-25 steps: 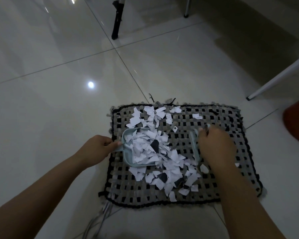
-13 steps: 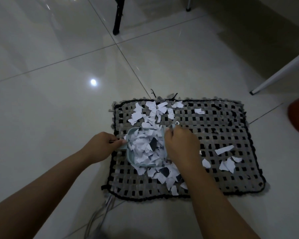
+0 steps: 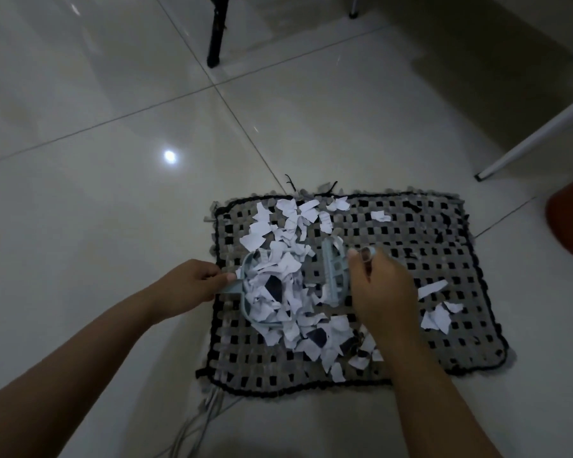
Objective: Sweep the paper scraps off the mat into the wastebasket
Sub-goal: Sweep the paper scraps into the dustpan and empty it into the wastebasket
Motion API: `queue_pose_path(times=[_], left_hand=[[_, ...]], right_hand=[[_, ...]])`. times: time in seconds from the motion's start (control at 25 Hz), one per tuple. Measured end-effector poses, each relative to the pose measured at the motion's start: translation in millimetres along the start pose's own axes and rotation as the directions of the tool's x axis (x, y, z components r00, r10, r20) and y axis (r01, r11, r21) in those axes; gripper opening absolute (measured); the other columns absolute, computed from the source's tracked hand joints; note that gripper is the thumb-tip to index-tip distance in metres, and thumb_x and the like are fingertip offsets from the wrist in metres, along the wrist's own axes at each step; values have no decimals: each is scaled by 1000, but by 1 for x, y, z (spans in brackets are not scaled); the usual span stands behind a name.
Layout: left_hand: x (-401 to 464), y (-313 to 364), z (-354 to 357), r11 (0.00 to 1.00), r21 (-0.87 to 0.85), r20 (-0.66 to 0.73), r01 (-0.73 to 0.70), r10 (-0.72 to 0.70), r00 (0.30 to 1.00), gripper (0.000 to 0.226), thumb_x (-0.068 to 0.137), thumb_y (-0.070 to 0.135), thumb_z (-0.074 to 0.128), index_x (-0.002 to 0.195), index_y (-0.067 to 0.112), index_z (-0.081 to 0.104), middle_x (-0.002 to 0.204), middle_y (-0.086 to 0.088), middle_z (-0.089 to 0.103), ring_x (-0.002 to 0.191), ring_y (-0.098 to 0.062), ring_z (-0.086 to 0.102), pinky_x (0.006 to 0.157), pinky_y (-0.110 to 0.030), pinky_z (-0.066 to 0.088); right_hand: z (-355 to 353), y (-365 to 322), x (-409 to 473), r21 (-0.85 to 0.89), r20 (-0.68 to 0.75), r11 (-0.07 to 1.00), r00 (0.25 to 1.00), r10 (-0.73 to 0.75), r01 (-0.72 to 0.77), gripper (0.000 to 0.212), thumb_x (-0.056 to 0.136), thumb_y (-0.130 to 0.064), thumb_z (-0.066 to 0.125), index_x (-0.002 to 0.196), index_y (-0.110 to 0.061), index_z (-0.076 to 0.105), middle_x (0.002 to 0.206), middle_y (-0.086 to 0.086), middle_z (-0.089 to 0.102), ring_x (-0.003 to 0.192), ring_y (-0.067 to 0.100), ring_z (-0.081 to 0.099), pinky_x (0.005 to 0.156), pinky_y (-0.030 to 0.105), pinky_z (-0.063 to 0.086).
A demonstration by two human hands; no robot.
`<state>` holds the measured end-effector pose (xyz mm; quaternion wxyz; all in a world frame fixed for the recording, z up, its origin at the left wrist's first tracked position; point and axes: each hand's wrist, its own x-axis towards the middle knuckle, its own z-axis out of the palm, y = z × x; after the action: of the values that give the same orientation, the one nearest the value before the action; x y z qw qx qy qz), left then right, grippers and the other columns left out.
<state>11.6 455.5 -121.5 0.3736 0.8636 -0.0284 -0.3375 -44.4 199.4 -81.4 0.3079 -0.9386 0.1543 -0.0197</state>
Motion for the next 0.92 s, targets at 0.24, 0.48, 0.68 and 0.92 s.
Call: queue_pose_path(times=[0.24,0.48,0.68,0.92], left_hand=[[23,0,-12,997,57,-27,-43,45,999,49,84,36,62,48,14,38,40,6,30,48,-17,32,57,-27,28],[30,12,-22,978,192,-55,-87,100,994,52,83,35,64,36,20,47,33,4,37,35,-7,30,51,-25,25],[15,10,-9,983,172,-89,-67,83,993,49,86,37,59,50,9,41,49,-5,35,46,-16,31,51,-26,23],[-7,1,15,999,13,-32,-38,39,999,46,91,35,52,54,13,34,50,-1,32,45,-12,29,52,-27,24]], right_hand=[[-23,33,-26,-16,-206,955,935,287,-297,44,94,-29,43,53,-21,32,48,3,40,44,19,38,42,25,25],[-36,54,-58,-71,-320,859,827,462,-507,39,95,-25,41,61,-5,44,50,2,37,46,17,38,45,21,21],[-5,36,-62,-102,-290,893,872,394,-437,46,94,-19,45,51,-17,30,44,-4,28,39,8,28,42,20,15],[23,9,-36,-55,-262,950,922,284,-308,36,95,-21,43,62,-8,40,44,-6,26,38,7,25,40,18,18]])
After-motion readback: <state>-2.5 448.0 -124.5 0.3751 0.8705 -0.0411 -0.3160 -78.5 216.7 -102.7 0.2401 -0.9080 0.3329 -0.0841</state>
